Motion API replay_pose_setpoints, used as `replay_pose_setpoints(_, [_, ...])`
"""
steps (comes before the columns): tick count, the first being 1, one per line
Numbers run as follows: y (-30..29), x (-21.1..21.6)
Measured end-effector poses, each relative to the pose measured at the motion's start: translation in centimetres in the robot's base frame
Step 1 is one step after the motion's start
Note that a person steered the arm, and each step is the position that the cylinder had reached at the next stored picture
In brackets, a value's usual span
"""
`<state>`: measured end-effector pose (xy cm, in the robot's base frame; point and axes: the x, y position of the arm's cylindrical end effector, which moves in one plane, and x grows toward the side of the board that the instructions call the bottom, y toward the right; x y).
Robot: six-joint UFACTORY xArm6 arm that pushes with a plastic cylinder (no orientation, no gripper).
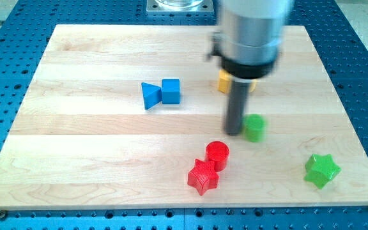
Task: Move the green blocks to the bottom right of the board
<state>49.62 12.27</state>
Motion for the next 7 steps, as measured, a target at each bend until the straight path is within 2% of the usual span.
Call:
replay_pose_setpoints(1, [2.7,0.1])
replay_pose_setpoints(2, [4.2,-2.1])
replay_pose_setpoints(3, [8.5,-2.0])
replay_pose_setpoints(5, [6.0,5.5])
replay_pose_setpoints(7, [3.5,5.5])
